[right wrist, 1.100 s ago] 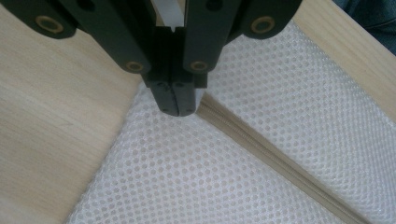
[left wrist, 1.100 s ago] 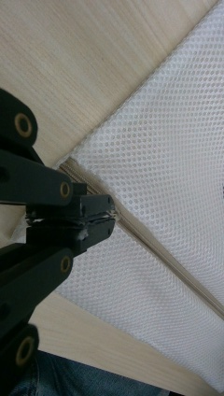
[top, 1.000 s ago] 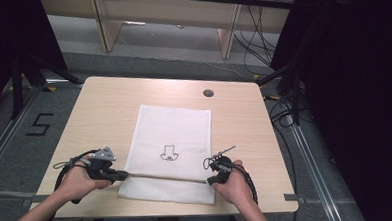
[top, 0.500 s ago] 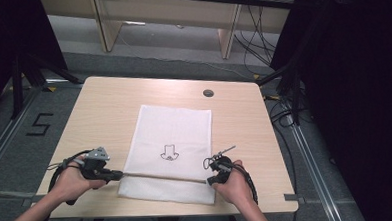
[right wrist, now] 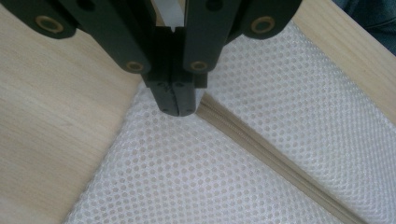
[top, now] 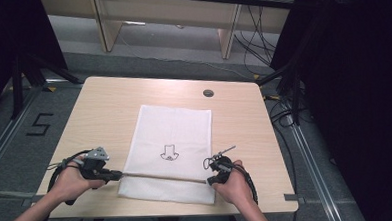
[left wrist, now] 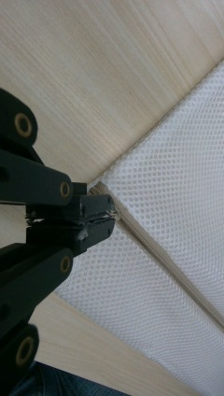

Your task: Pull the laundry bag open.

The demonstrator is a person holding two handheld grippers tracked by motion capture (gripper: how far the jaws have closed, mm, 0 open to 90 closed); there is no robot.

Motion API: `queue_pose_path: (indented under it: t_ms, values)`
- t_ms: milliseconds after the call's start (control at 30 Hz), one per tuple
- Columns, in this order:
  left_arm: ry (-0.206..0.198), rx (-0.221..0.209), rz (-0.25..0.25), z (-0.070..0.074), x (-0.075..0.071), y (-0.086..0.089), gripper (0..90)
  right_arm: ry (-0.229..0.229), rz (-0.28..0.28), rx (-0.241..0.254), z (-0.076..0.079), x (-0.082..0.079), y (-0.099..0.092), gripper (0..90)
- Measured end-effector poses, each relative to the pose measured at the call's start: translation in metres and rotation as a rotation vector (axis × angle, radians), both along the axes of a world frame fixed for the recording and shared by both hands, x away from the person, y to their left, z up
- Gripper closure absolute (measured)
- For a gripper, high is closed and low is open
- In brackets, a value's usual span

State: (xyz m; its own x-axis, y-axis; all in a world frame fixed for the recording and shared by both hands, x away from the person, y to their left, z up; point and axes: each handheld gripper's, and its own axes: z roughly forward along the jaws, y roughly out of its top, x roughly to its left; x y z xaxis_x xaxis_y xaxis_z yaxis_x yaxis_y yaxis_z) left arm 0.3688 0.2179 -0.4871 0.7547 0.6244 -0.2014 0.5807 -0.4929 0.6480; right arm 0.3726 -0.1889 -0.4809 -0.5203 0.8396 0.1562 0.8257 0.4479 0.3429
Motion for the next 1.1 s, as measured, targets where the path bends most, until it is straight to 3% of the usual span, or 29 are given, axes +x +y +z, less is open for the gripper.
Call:
queue_pose_path:
  t_ms: [33,167,467,533,667,900,1033,1067,1100]
  values:
    - [0.016,-0.019,0.007,-0.0003,-0.0003,0.0001,87.5,0.000,0.000,0.000,0.0000,0.0000,0.0000,90.0]
    - [0.012,-0.006,0.011,0.0001,0.0004,0.0029,87.6,0.002,0.003,0.001,0.0001,0.0000,-0.0002,90.0]
    - [0.015,-0.025,0.023,-0.0002,-0.0013,0.0063,87.5,0.003,0.002,0.003,0.0001,0.0000,-0.0002,90.0]
    - [0.006,0.004,0.016,-0.0001,-0.0011,0.0073,87.6,0.002,0.001,0.003,0.0000,0.0002,-0.0002,90.0]
    - [0.013,-0.003,0.027,-0.0015,-0.0016,0.0072,87.5,0.002,0.004,0.001,0.0002,0.0001,-0.0002,90.0]
    - [0.003,0.050,0.006,-0.0030,-0.0002,0.0059,87.4,0.010,-0.012,-0.003,0.0006,-0.0002,0.0004,90.0]
    - [0.011,0.051,0.011,-0.0056,-0.0022,0.0040,87.3,0.014,-0.010,0.013,0.0000,-0.0005,0.0005,90.0]
    - [0.007,0.030,0.027,-0.0068,-0.0031,0.0026,87.3,-0.003,-0.001,0.011,-0.0007,0.0006,-0.0011,90.0]
    - [0.002,0.041,0.008,-0.0070,-0.0024,0.0044,87.2,0.002,0.000,0.010,-0.0005,0.0008,-0.0015,90.0]
